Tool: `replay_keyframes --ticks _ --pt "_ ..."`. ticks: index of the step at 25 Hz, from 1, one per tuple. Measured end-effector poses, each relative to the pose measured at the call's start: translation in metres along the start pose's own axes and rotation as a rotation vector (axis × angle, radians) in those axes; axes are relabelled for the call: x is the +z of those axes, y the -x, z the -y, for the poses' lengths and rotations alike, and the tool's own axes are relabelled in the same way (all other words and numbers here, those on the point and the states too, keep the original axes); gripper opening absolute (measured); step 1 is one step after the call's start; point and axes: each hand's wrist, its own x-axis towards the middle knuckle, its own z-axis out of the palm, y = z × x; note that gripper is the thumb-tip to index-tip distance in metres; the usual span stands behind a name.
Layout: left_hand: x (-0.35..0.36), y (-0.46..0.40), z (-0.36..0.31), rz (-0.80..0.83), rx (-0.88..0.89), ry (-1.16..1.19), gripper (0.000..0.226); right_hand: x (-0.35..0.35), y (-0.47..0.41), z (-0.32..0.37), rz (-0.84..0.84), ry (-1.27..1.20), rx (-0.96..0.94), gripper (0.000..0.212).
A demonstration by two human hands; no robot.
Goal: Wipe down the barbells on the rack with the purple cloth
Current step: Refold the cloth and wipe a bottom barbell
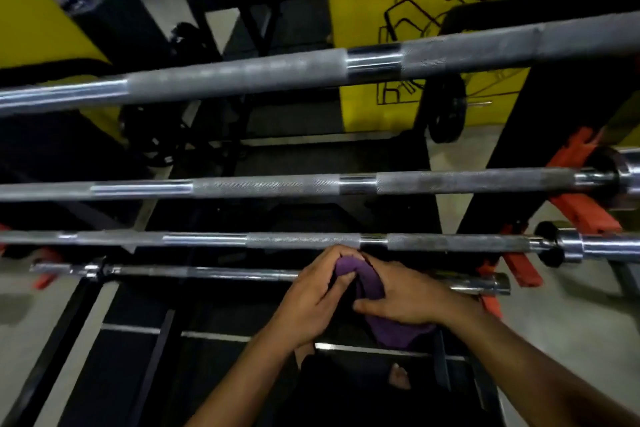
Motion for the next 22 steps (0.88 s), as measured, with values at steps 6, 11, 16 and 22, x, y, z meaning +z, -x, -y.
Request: replay_keyframes --ticks 6,11,16,22 --pt "-0.009 0.029 0.066 -0.551 -0.248 -0.197 0.040 -0.035 0.024 0.004 -0.403 0.469 -0.087 0.062" --pt "-0.032 0.023 0.116 -0.569 -0.446 -0.404 0.058 -0.019 -0.008 -0.031 -0.335 0.957 -0.263 0.098" --pt "-0.073 0.015 0.140 -0.565 -0.653 -0.399 0.063 -0.016 -0.027 -0.052 -0.108 1.003 -0.165 0.108" --pt "-0.125 0.000 0.172 -0.557 -0.760 -0.566 0.064 -0.022 -0.075 -0.034 -0.137 1.027 -0.075 0.091"
